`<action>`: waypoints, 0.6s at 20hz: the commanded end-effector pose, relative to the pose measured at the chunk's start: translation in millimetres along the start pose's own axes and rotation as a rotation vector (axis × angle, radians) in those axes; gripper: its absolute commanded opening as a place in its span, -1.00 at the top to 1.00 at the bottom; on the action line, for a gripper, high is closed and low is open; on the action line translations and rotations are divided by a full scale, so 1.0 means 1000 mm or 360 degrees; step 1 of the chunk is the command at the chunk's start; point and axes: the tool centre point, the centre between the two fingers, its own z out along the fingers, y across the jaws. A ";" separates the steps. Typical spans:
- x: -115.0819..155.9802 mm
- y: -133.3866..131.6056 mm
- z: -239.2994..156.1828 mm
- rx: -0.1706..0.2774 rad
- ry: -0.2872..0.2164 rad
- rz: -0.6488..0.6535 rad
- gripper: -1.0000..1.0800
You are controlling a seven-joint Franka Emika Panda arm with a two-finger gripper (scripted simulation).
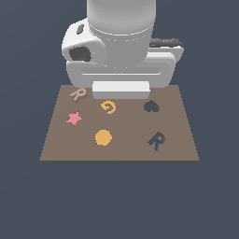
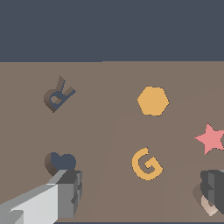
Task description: Insert a designated object into the corresponding slot on a board.
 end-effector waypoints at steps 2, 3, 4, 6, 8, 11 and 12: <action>0.000 0.000 0.000 0.0000 0.0000 0.0002 -0.92; 0.000 0.001 0.001 0.0000 0.0000 0.0007 -0.92; 0.000 0.002 0.001 0.0000 0.0000 0.0017 -0.92; -0.001 0.006 0.004 -0.0001 0.0000 0.0047 -0.92; -0.001 0.012 0.007 -0.0001 0.0000 0.0092 -0.92; -0.003 0.024 0.014 -0.0002 0.0000 0.0188 -0.92; -0.004 0.030 0.017 -0.0002 0.0000 0.0228 -0.92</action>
